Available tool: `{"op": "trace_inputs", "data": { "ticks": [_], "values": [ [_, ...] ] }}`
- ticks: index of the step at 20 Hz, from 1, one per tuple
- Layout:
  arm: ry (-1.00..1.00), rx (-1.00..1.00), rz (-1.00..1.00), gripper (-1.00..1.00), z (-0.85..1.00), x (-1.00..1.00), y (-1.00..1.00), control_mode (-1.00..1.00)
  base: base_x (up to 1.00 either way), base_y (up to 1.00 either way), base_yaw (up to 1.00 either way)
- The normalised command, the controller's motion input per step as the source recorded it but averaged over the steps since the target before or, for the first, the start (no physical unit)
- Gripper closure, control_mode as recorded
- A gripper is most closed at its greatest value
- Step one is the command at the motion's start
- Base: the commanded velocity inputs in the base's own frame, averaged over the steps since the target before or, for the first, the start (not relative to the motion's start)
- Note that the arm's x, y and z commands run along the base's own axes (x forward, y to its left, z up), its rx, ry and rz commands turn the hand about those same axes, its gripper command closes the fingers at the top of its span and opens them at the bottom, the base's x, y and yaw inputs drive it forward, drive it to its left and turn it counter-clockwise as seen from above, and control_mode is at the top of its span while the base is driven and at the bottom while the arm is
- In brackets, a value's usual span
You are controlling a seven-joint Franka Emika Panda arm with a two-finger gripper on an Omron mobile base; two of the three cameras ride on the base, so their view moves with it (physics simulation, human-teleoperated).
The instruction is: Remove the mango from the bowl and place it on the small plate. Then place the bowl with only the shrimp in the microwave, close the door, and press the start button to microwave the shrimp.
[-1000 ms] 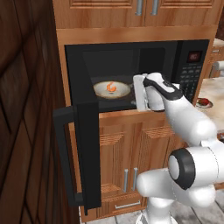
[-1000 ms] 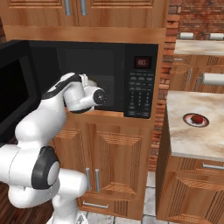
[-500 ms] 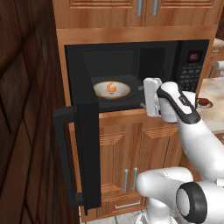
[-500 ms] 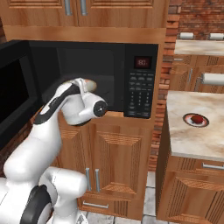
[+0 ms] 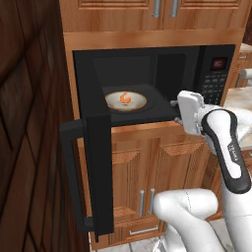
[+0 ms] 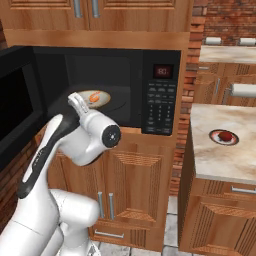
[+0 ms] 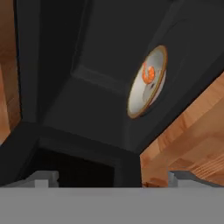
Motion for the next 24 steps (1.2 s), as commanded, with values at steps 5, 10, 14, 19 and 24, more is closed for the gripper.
{"op": "trace_inputs", "data": {
  "ticks": [5, 10, 14, 19, 24],
  "values": [
    [-0.22, -0.26, 0.11, -1.0, 0.11, -1.0, 0.0, -1.0, 0.0, 0.0, 0.0],
    [-0.35, -0.23, 0.19, -1.0, 0.02, -1.0, 0.01, -1.0, 0.0, 0.0, 0.0],
    [-0.28, -0.3, 0.12, -1.0, 0.36, -1.0, 0.0, -1.0, 0.0, 0.0, 0.0],
    [-0.26, -0.37, 0.08, -1.0, 0.39, -1.0, 0.07, -1.0, 0.0, 0.0, 0.0],
    [-0.44, -0.35, 0.08, -1.0, 0.17, -1.0, 0.47, -1.0, 0.0, 0.0, 0.0]
  ]
}}
